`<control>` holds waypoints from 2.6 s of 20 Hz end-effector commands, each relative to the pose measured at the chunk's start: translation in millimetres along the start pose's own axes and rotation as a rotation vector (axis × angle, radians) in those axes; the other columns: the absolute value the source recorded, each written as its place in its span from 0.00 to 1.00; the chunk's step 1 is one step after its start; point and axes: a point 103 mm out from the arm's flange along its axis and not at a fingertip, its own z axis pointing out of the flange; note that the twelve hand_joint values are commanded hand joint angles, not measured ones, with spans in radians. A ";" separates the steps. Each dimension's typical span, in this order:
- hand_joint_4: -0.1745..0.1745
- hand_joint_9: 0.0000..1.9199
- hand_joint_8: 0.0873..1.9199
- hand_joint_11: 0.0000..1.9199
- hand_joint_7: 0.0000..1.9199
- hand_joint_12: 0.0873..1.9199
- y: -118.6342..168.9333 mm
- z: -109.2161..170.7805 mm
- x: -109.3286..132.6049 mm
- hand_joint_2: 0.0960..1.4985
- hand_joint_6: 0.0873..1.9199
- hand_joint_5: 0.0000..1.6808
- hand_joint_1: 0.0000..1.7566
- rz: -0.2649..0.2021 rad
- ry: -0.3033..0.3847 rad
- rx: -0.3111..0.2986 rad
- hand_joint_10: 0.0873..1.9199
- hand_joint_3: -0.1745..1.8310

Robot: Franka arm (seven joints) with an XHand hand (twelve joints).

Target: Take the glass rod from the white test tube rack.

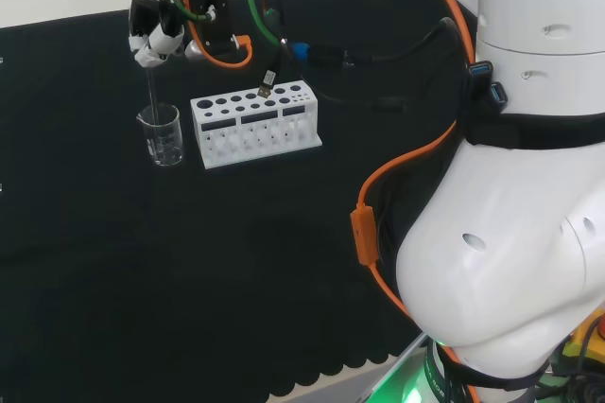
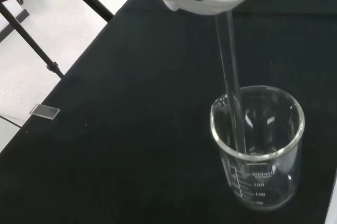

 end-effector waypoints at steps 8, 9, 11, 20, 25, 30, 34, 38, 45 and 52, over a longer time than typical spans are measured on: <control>0.00 0.92 0.27 0.82 0.72 0.29 -1.3 -15.9 -28.8 0.60 0.19 0.70 0.75 0.033 -0.002 -0.034 0.15 0.14; 0.00 0.92 0.27 0.82 0.72 0.29 -3.8 -17.0 -31.0 0.60 0.19 0.70 0.75 0.037 -0.005 -0.035 0.15 0.14; 0.00 0.92 0.27 0.82 0.72 0.29 -8.7 -18.6 -34.6 0.60 0.19 0.70 0.75 0.045 -0.008 -0.038 0.15 0.14; 0.00 0.92 0.27 0.82 0.72 0.29 -19.0 -15.3 -28.1 0.60 0.19 0.70 0.75 0.051 -0.013 -0.032 0.15 0.14; 0.00 0.92 0.26 0.82 0.72 0.29 -28.1 -12.4 -14.9 0.61 0.19 0.70 0.75 0.038 -0.016 -0.033 0.15 0.14; 0.00 0.92 0.26 0.82 0.72 0.29 -18.1 -7.1 -4.2 0.61 0.19 0.70 0.75 0.024 -0.010 -0.025 0.15 0.13; 0.00 0.92 0.26 0.82 0.72 0.29 -19.5 -4.2 -3.1 0.61 0.19 0.70 0.75 0.017 -0.007 -0.015 0.15 0.13; 0.00 0.92 0.26 0.82 0.72 0.29 -15.7 -0.3 0.8 0.61 0.19 0.70 0.75 0.008 -0.005 -0.005 0.15 0.13; 0.00 0.92 0.26 0.82 0.72 0.29 -7.1 1.2 7.3 0.61 0.19 0.70 0.75 -0.004 -0.006 0.006 0.15 0.13; 0.00 0.92 0.26 0.82 0.72 0.30 5.1 2.3 12.4 0.61 0.18 0.70 0.75 0.004 -0.015 0.010 0.15 0.13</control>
